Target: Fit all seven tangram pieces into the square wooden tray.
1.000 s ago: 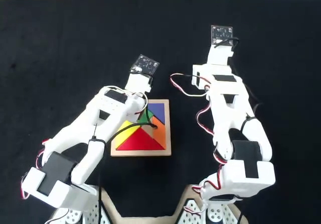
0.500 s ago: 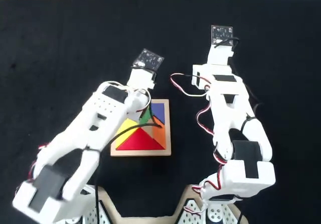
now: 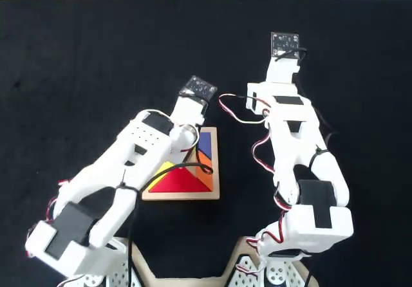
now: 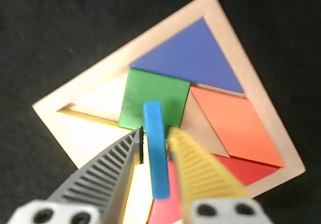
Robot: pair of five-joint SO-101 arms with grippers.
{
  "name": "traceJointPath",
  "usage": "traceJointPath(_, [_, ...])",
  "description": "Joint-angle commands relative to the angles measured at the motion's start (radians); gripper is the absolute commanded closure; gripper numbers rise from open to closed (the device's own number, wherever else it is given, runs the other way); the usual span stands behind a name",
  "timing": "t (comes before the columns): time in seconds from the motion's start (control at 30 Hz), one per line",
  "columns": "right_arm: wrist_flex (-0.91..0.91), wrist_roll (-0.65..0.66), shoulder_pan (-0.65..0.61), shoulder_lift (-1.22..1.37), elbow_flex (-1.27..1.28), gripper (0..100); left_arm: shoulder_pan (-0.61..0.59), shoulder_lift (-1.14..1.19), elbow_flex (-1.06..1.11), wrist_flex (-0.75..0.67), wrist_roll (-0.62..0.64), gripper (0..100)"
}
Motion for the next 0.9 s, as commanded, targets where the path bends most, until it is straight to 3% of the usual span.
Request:
traceJointPath(0.0, [-0.015, 0.009, 0.002, -0.012, -0.056, 98.6, 0.007, 0.023, -0.047, -0.012, 0.015, 79])
traceJointPath(0.3, [-0.015, 0.009, 0.002, -0.013, -0.056, 98.6, -0.005, -0.072, -0.044, -0.008, -0.044, 79])
traceJointPath(0.57, [-0.014, 0.009, 0.0, -0.015, -0.054, 98.6, -0.108, -0.244, -0.013, 0.127, -0.17, 79])
traceJointPath(0.87, [-0.014, 0.009, -0.003, -0.01, -0.054, 98.6, -0.108, -0.25, 0.166, -0.052, -0.175, 79])
